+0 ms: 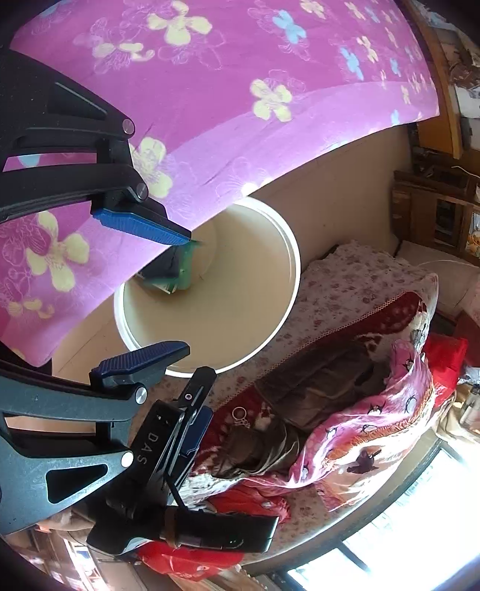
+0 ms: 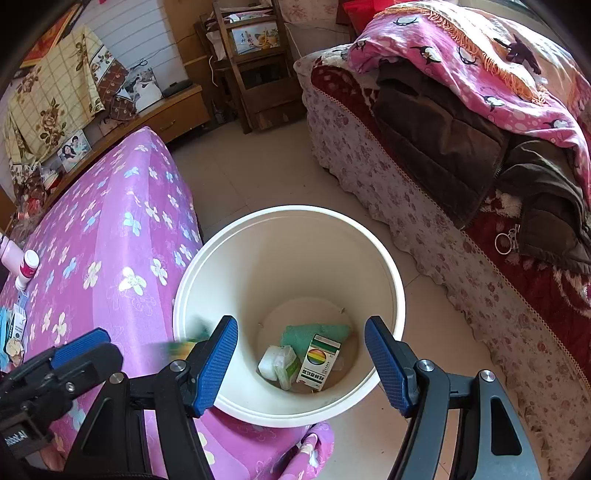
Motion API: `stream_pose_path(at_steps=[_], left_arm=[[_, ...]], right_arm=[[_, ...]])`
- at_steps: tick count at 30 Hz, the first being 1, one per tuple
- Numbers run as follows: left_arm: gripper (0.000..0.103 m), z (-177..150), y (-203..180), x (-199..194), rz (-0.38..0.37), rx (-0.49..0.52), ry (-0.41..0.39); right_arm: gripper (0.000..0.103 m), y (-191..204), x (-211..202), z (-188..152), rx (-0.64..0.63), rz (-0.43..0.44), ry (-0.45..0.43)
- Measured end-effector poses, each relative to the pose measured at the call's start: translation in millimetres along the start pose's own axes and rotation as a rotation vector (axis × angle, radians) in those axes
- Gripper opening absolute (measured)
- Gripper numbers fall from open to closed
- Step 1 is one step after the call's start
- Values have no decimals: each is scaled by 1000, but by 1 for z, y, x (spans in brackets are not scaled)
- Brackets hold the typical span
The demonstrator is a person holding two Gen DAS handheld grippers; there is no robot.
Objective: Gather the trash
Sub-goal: 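Move both tools back toward the remaining trash on the table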
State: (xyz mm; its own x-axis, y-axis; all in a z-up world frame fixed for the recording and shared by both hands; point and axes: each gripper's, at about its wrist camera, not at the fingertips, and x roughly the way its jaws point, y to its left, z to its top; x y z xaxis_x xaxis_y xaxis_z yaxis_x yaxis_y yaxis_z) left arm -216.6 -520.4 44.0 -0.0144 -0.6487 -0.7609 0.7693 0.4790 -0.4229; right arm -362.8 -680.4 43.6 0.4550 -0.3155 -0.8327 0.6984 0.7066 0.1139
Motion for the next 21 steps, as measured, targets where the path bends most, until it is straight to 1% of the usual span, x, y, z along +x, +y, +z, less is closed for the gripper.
stream_pose_path(at_steps=[3,4,5,7,11,21], left_arm=[[53,-3,4,-6,58,17,-9],[53,-4,7,-9,92,21,-11],[53,-6,9,-11,108,22,-12],[53,-10,16,-17,163,24,-17],[53,-19,37,-31,247,-3,-29],[53,-41,81,-78,374,-73,-84]], right_arm=[[69,3,1,-1,-2,9,6],[69,6,1,-2,-4,14,8],[69,10,1,-3,-7,22,10],[69,20,1,-6,-22,37,17],[69,43,-1,-11,-60,56,19],[70,115,-10,-27,-171,133,21]])
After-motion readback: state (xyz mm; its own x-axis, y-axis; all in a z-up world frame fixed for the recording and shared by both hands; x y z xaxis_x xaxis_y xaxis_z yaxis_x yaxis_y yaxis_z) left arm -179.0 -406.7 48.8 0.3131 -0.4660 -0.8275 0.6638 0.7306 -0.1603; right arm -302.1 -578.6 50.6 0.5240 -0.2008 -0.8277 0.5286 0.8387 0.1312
